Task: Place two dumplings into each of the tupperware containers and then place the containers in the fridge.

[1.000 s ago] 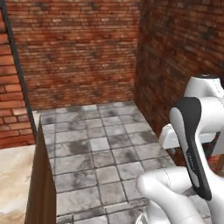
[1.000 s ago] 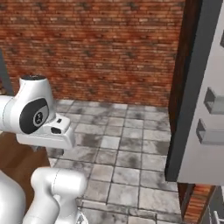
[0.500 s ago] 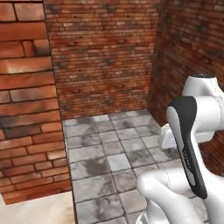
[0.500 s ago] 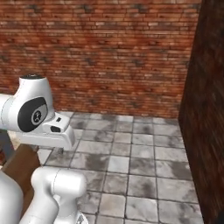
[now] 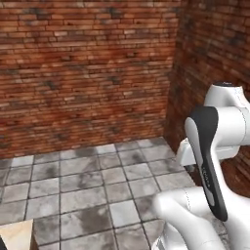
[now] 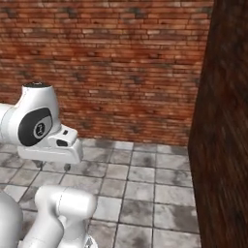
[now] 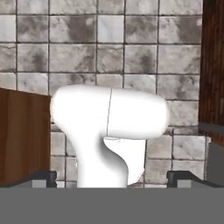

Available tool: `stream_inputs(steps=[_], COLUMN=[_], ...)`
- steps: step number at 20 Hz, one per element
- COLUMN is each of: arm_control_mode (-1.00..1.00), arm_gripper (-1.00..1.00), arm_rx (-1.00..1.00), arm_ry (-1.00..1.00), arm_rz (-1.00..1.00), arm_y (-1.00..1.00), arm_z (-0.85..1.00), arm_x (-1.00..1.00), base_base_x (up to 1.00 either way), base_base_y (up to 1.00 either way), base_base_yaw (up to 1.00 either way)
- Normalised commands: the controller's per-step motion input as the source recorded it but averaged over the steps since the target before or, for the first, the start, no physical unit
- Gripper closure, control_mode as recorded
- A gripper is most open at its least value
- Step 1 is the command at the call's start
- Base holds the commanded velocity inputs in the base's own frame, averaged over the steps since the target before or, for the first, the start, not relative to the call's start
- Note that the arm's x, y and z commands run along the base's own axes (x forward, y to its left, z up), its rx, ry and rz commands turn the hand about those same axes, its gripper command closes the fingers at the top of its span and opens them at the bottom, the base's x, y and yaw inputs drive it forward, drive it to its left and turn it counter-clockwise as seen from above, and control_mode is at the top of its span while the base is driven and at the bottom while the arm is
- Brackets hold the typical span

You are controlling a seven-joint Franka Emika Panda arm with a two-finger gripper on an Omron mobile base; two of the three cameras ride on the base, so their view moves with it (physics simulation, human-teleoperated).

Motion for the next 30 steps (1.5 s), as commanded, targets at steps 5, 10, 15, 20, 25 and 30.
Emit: stream_inputs(steps=[5,10,15,20,25,30], arm_control_mode=[1.00,1.00,1.00,1.00,1.00,1.00], arm_gripper=[-1.00,-1.00,-1.00,-1.00,-1.00,-1.00], arm_rx=[0.00,0.00,0.00,0.00,0.00,0.00], arm_ry=[0.00,0.00,0.00,0.00,0.00,0.00], arm_rz=[0.00,0.00,0.00,0.00,0.00,0.00], arm_y=[0.00,0.00,0.00,0.00,0.00,0.00], arm_z=[0.00,0.00,0.00,0.00,0.00,0.00], arm_x=[0.00,0.00,0.00,0.00,0.00,0.00], base_base_x=[0.84,0.84,0.80,0.73,0.76,0.94], base_base_y=[-0.71,-0.30,-0.40,-0.61,-0.59,-0.73], base_base_yaw=[0.41,0.80,0.75,0.66,0.67,0.56])
